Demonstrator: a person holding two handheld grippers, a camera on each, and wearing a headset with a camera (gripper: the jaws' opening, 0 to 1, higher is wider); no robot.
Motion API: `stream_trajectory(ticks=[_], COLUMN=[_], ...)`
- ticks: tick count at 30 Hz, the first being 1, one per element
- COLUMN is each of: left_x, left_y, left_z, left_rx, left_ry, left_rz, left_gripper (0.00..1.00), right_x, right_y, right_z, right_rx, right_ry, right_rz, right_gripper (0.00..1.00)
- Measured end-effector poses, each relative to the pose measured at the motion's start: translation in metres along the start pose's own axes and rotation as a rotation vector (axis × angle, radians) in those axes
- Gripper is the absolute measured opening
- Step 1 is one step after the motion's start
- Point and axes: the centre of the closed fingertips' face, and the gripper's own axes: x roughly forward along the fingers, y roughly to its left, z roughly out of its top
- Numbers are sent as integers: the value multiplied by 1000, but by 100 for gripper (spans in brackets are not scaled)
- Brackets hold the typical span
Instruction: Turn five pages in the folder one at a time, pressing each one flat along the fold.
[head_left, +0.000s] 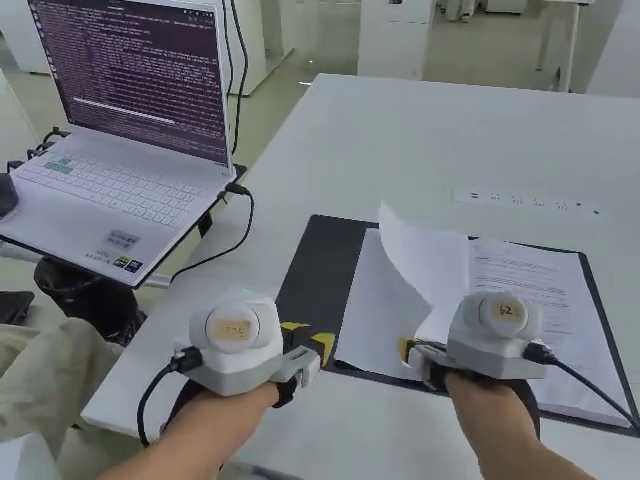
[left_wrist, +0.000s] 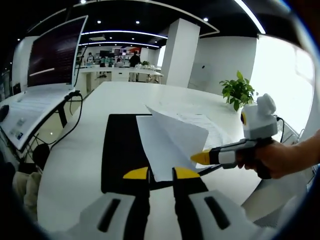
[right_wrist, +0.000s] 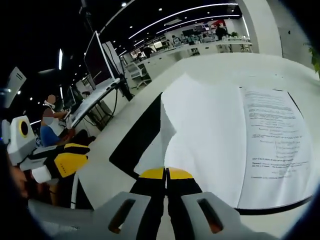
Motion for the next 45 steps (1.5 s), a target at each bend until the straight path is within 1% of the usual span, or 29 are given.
stream_trajectory(ticks=[3,6,8,11,15,18,20,23,26,30,32,33,35,36,37,38,39,41,44,45], left_x=[-2,-3,-4,-3,-1,0,1,2,3,5,6,6,8,9,10,11,13,17,27,31], left_y=[5,6,7,9,9,10,10,10,10,10,9,9,8,7,7,6,5,2,-4,-6], left_z=[-2,-3,-5,-7,-10,-9,-9,-10,-11,-13,-14,-14,-15,-17,-17,-18,-19,-20,-21,-20], left_rx=[-15,-6,-9,-17,-22,-21,-23,-19,-14,-12,-11,-9,-5,-2,2,6,11,22,71,82], left_ry=[2,10,14,15,23,24,26,32,36,45,51,53,60,66,69,74,78,89,110,112], left_rz=[8,13,14,20,21,24,24,26,26,23,20,19,17,14,12,9,6,-2,-25,-30], left_gripper=[15,15,15,15,15,15,15,15,15,15,15,15,15,15,15,15,15,15,16,16], right_x=[8,16,19,20,24,25,24,25,25,27,27,27,25,24,23,21,19,14,7,4], right_y=[2,0,-3,-5,-7,-6,-5,-4,-4,1,2,2,12,14,17,20,23,25,27,26], right_z=[-6,-13,-15,-20,-19,-21,-21,-21,-21,-21,-22,-22,-24,-25,-25,-25,-24,-21,-16,-11], right_rx=[-6,-4,-18,-19,-37,-44,-30,-38,-20,-23,-18,-15,4,1,-15,-15,-1,12,38,55], right_ry=[17,37,44,69,62,67,67,67,65,61,63,61,72,73,68,64,56,41,20,0], right_rz=[1,-4,-10,-12,-1,9,18,26,37,64,67,69,112,119,122,127,142,154,173,175], right_gripper=[0,0,0,0,0,2,4,4,5,9,10,10,8,8,10,10,10,11,13,13])
